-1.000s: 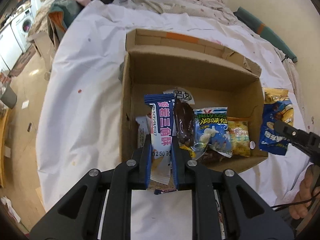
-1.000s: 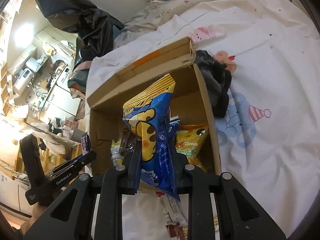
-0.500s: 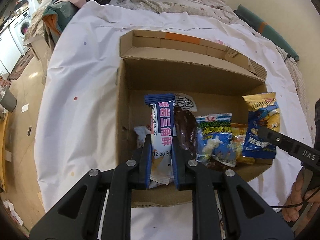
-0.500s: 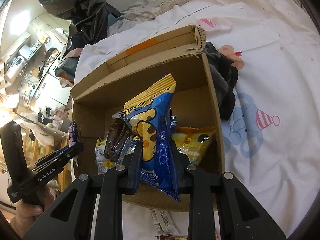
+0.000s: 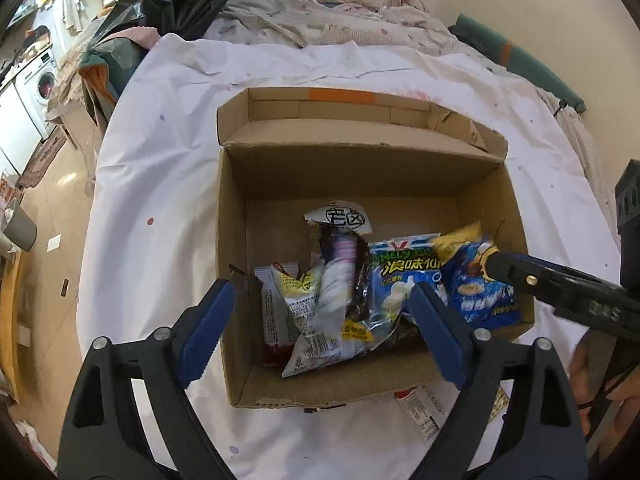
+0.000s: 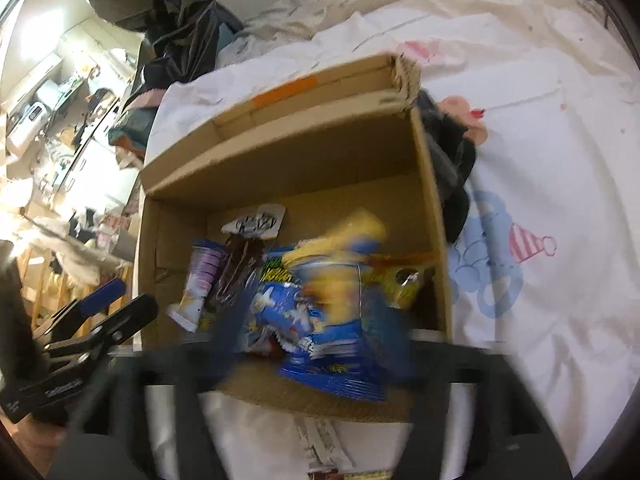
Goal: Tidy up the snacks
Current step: 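Carry both snacks into the box and open both tools, then move both open tools back toward the remaining snack bars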
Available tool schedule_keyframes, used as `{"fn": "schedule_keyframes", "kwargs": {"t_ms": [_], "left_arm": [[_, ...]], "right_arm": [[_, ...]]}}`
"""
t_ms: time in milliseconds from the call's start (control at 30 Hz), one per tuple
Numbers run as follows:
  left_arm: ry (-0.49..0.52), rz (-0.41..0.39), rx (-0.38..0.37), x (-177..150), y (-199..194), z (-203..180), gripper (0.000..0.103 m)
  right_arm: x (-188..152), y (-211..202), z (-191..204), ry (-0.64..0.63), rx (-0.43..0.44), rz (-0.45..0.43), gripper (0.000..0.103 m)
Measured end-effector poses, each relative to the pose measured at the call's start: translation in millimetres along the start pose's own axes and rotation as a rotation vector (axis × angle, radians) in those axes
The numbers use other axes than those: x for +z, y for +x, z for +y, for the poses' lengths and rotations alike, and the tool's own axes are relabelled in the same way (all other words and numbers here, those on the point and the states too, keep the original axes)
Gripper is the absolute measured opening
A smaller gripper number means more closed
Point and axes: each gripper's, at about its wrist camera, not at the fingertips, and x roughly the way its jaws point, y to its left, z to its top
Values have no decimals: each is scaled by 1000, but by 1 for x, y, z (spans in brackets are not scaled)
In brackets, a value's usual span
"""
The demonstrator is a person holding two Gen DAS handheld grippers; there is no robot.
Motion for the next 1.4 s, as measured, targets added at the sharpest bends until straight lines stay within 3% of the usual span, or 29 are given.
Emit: {"fn": "schedule_keyframes", "kwargs": {"t_ms": [300, 767, 1100, 1400], "left_arm": [[-29, -34, -4, -1, -8, 5, 88], [-96, -120, 55, -14, -34, 20, 88], [-119, -131, 62, -42, -53, 24, 88], [-78, -132, 133, -69, -62, 18, 88]], "right_arm": [[-1, -2, 5, -45, -26, -20, 91], [-17, -42, 15, -76, -49, -137, 91], [-39, -65, 8, -55, -91, -143, 91], [-64, -77, -12, 25, -109, -122, 91]]}}
